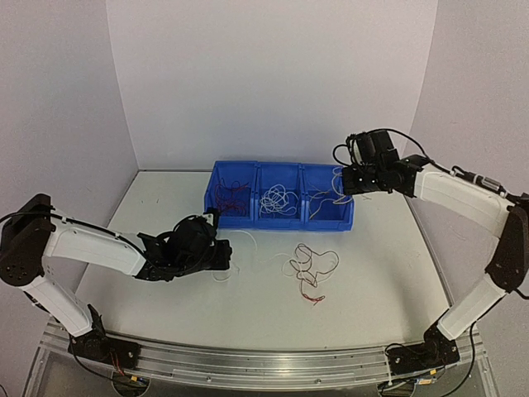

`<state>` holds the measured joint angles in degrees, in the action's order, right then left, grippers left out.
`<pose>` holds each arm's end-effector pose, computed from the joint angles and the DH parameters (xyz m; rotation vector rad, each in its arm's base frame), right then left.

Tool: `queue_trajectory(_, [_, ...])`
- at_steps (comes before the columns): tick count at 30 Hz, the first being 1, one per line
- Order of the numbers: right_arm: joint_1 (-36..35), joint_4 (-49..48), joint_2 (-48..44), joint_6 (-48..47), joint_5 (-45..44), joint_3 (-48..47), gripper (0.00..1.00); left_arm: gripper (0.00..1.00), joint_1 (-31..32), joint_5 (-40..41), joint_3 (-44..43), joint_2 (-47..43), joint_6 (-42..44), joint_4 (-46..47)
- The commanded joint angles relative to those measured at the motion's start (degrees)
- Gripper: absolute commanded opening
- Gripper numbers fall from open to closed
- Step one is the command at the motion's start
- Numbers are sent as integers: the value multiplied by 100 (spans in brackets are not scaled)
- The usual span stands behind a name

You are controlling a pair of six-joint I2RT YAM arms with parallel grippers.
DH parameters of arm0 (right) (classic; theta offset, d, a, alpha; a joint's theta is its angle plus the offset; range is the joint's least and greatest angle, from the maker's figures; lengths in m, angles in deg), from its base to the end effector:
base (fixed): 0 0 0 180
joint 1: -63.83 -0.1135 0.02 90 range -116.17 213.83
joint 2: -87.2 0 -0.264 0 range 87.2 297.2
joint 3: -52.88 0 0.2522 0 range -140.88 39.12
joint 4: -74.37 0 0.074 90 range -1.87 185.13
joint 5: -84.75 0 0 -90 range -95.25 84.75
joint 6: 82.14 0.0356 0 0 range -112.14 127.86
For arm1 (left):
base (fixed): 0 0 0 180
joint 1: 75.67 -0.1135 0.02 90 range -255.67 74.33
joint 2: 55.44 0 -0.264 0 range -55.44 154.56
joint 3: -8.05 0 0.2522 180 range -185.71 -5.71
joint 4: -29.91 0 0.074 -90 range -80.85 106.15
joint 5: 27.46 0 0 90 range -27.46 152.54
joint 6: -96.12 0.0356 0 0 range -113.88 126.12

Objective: Untangle the cables

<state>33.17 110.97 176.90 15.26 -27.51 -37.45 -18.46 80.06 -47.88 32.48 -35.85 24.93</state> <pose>0.3143 0.1706 0.3175 -0.2206 2.1344 -0.0421 0.1772 -0.2553 0.1788 0.1268 2.2510 -0.6294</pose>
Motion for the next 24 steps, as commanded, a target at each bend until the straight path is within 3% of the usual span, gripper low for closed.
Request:
queue_trajectory(1, [24, -246, 724, -90, 395, -780, 2, 0, 1, -164, -311, -143, -82, -57])
queue_trajectory(8, [372, -251, 1824, 333, 1207, -1589, 8, 0, 9, -402, -287, -106, -176, 86])
queue_trajectory(10, [405, -243, 1969, 425, 1293, -1664, 16, 0, 9, -456, -298, -84, -205, 101])
queue_trajectory(13, [425, -225, 2030, 382, 1298, -1665, 43, 0, 9, -513, -312, -85, -219, 115])
queue_trajectory(15, [427, -198, 1920, 262, 1441, -1603, 58, 0, 9, -534, -336, -100, -215, 115])
queue_trajectory(19, [420, -184, 1361, 3, 2127, -1126, 77, 0, 9, -541, -365, -152, -226, 128])
queue_trajectory(24, [241, -23, 196, -265, 2609, -62, 78, 0, 9, -524, -454, -212, -256, 69])
